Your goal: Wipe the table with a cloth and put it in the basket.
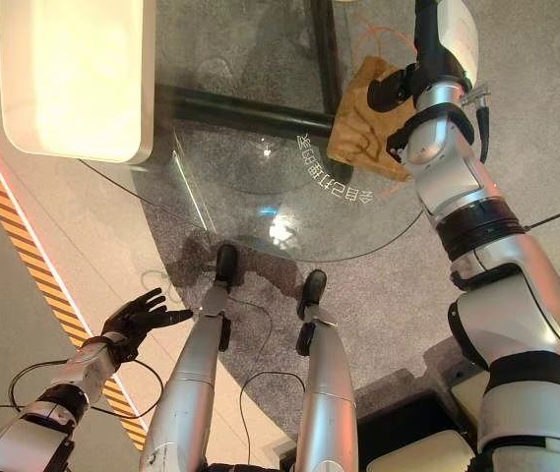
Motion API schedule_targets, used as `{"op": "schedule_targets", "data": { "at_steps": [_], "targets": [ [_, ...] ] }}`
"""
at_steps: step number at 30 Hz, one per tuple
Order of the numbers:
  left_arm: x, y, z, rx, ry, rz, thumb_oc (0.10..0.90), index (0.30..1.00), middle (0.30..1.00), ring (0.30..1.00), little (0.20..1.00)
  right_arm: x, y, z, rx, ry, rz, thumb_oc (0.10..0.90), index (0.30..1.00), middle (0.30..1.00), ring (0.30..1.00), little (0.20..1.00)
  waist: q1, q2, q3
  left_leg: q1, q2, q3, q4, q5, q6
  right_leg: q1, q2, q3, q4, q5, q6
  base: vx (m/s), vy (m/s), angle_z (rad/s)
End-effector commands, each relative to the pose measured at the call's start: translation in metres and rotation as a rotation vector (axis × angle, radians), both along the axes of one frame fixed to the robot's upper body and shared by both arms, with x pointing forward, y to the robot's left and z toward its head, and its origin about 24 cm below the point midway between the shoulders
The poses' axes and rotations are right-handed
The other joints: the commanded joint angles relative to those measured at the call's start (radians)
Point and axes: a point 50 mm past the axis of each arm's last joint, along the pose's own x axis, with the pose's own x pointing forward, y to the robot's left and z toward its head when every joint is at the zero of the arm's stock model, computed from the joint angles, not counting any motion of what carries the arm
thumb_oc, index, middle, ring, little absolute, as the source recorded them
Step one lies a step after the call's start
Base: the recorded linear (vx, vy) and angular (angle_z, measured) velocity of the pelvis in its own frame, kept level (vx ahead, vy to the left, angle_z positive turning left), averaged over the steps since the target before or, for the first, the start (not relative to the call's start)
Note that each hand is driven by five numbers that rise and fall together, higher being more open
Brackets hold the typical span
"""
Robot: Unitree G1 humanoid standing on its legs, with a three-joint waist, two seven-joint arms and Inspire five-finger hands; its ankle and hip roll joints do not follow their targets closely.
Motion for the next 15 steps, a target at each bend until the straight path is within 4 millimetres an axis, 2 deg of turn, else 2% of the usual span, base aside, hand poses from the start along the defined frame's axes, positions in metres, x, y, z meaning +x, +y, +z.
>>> {"op": "schedule_targets", "data": {
  "at_steps": [1, 8, 15],
  "targets": [
    [-0.0211, 0.0174, -0.0120, 0.011, 0.062, 0.053, 0.800, 0.900, 0.900, 0.900, 0.900, -0.0173, -0.0077, 0.0560, -0.149, -0.119, -0.045, 0.800, 0.900, 0.900, 0.900, 0.900, -0.003, 0.017, -0.015, 0.018, -0.069, 0.006, 0.096, -0.089, 0.053, 0.059, 0.043, -0.036, -0.139, 0.090, -0.011, 0.00, 0.000, 0.00],
    [-0.0214, 0.0163, -0.0121, 0.018, 0.063, 0.043, 0.800, 0.900, 0.900, 0.900, 0.900, -0.0125, -0.0079, 0.0548, -0.216, -0.024, -0.066, 0.800, 0.900, 0.900, 0.900, 0.900, 0.006, 0.019, -0.015, 0.012, -0.070, 0.001, 0.094, -0.085, 0.052, 0.052, 0.042, -0.039, -0.134, 0.091, -0.012, 0.00, 0.000, 0.00],
    [-0.0201, 0.0153, -0.0108, 0.025, 0.069, 0.033, 0.800, 0.900, 0.900, 0.900, 0.900, -0.0109, -0.0051, 0.0569, -0.398, 0.050, -0.120, 0.800, 0.900, 0.900, 0.900, 0.900, 0.014, 0.018, -0.015, 0.010, -0.073, -0.004, 0.097, -0.083, 0.054, 0.047, 0.043, -0.045, -0.125, 0.090, -0.013, 0.00, -0.003, 0.02]
  ]
}}
